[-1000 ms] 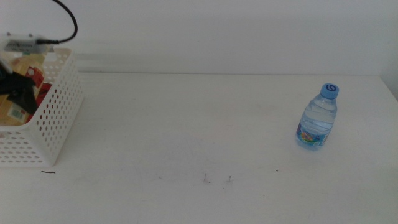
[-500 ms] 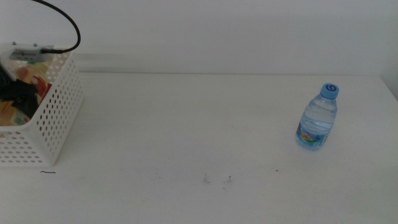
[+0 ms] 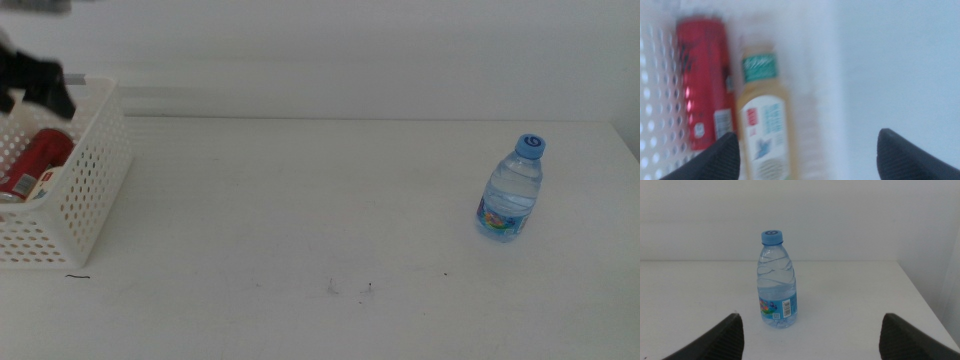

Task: Use arms to grab the bottles and put them into the dustbin to the left of the table.

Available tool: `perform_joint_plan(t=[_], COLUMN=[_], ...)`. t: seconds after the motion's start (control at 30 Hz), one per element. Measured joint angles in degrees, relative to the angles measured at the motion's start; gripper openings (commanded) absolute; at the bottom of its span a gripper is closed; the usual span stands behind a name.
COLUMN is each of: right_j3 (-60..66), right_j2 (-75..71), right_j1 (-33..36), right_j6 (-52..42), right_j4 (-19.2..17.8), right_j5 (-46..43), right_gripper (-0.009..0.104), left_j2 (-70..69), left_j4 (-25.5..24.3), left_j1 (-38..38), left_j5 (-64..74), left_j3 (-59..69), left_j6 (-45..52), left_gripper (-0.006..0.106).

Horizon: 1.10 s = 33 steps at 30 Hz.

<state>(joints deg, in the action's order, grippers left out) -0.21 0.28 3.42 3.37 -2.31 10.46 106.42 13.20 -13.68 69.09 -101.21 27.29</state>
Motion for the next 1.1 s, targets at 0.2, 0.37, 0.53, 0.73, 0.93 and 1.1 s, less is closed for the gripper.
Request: perform_joint_plan(t=[0.2, 0.37, 0.53, 0.73, 0.93, 1.1], right_j3=[0.00, 0.00, 0.00, 0.00, 0.00, 0.00], right_j2=[0.00, 0.00, 0.00, 0.00, 0.00, 0.00], right_j1=[0.00, 0.00, 0.00, 0.00, 0.00, 0.00], right_j6=[0.00, 0.00, 0.00, 0.00, 0.00, 0.00], right_j4=[0.00, 0.00, 0.00, 0.00, 0.00, 0.00], right_j5=[0.00, 0.00, 0.00, 0.00, 0.00, 0.00], right_gripper=[0.084, 0.084, 0.084, 0.084, 0.084, 0.084], left_j2=[-14.12, -25.16, -31.69, -38.43, -51.62, -63.47], left_j4=[7.66, 18.14, 27.41, 34.43, 31.54, 22.62], left_j1=[5.72, 11.22, 15.33, 16.07, 16.11, 16.85], left_j5=[-5.38, -12.40, -13.31, -10.85, -15.17, -15.56], left_j3=[8.62, 22.22, 30.96, 33.81, 37.61, 40.13], left_j6=[1.20, 7.17, 16.09, 26.21, 23.21, 10.22], left_gripper=[0.094, 0.094, 0.094, 0.094, 0.094, 0.094])
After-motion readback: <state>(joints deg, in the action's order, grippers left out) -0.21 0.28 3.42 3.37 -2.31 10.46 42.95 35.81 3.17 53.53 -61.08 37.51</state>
